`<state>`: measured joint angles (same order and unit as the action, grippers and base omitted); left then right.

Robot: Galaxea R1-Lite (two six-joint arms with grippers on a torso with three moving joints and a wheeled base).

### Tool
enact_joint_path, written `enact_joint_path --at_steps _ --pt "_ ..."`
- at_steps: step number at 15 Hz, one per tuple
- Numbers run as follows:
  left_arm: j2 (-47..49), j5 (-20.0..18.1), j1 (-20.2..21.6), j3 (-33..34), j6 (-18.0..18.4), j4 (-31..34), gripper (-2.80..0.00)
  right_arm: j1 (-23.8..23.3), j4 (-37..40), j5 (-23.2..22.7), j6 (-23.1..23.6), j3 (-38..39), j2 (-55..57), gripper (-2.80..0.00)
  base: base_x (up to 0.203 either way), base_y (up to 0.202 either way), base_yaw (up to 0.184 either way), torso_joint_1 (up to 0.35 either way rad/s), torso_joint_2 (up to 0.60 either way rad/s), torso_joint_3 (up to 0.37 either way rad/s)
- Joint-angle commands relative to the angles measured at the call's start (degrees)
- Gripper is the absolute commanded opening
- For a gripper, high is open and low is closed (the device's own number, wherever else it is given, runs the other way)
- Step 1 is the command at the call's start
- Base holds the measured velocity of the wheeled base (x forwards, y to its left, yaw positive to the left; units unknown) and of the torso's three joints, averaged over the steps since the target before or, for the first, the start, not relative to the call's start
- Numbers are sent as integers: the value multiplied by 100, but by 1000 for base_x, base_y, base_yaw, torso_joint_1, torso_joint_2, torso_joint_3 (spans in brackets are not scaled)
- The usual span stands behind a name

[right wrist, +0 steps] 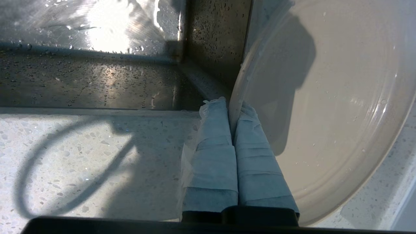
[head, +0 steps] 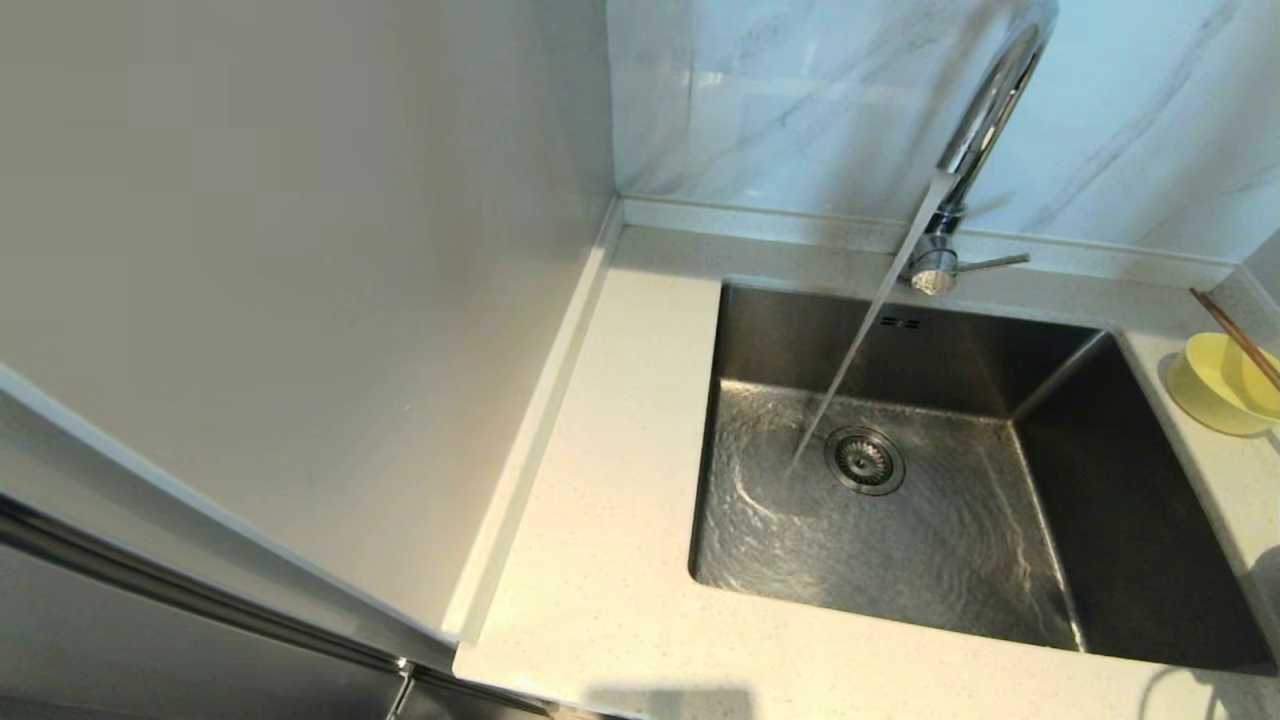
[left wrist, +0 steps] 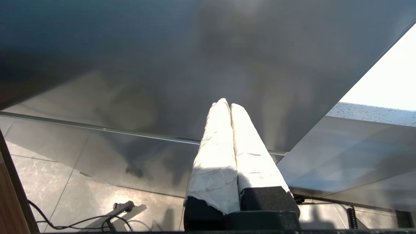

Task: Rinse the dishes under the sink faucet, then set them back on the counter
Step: Place the plate on the table

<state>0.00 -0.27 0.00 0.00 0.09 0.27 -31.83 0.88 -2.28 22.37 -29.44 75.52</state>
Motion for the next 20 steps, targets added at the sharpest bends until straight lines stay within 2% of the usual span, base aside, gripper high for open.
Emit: enact_joint_path --at_steps 1,2,3,12,16,20 --pt "0 9 0 0 0 0 -280 -7 0 -1 13 0 59 -280 0 0 0 0 0 0" --pt "0 0 0 0 0 0 -280 -7 0 -1 13 0 68 -280 0 0 0 0 0 0" --pt "0 0 0 0 0 0 -280 -7 0 -1 13 0 68 0 0 0 0 0 0 0" --pt "0 9 0 0 0 0 -280 -65 0 -65 -5 -62 15 0 0 0 0 0 0 0" --pt "0 0 0 0 0 0 -280 -69 0 -453 -193 -168 -305 0 0 0 0 0 0 0" --pt "0 0 0 0 0 0 -280 -67 12 -562 -189 -392 -697 0 0 0 0 0 0 0"
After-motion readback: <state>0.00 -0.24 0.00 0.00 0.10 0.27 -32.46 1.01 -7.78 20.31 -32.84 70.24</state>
